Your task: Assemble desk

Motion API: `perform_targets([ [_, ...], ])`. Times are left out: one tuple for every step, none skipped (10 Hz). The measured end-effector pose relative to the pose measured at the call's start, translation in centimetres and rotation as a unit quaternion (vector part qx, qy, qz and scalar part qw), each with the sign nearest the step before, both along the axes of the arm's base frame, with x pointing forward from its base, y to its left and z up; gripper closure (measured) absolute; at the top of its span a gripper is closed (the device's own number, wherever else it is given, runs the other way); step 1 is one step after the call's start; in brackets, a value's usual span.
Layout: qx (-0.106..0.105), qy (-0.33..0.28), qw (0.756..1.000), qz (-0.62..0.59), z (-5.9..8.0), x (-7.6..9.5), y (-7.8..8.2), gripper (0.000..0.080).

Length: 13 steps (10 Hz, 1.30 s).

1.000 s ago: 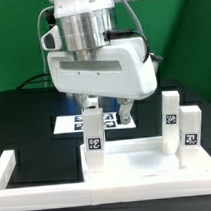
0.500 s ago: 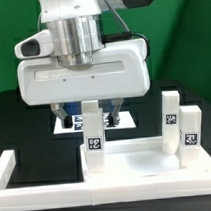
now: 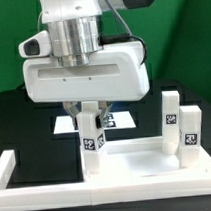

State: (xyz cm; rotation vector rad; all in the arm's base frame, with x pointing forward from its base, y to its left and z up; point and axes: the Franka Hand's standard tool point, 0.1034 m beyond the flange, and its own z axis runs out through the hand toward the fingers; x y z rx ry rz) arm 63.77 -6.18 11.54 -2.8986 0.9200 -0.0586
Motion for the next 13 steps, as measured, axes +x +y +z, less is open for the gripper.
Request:
perform_targets([
  [0.003,0.003,0.999,-0.043,0.0,0.0,0.0,0.0512],
  [0.006,0.009,0.993,-0.117,-0.1,0.0,-0.1,0.0512],
  [0.011,0.014,0.984,-0.18,-0.1,0.0,-0.1,0.0512],
  [0.028,0.025,0.956,-0.292,-0.1,-0.1,-0.1,0.0512],
  [0.044,0.033,0.927,-0.371,-0.2,-0.1,-0.1,0.0512],
  [0.058,0.033,0.899,-0.434,-0.3,-0.2,-0.2,0.0511],
  [0.074,0.025,0.865,-0.496,-0.3,-0.5,-0.3,0.0509],
  [0.074,0.023,0.865,-0.496,-0.3,-0.5,-0.3,0.0509],
  [0.073,0.022,0.87,-0.488,-0.3,-0.6,-0.4,0.0428],
  [0.064,0.022,0.887,-0.457,-0.4,-0.7,-0.2,0.0428],
  [0.037,0.023,0.923,-0.381,-0.4,-0.8,0.3,0.0294],
  [0.011,0.015,0.957,-0.291,-0.3,-0.7,0.7,0.0181],
  [0.001,0.008,0.975,-0.222,-0.3,-0.8,1.1,0.0159],
])
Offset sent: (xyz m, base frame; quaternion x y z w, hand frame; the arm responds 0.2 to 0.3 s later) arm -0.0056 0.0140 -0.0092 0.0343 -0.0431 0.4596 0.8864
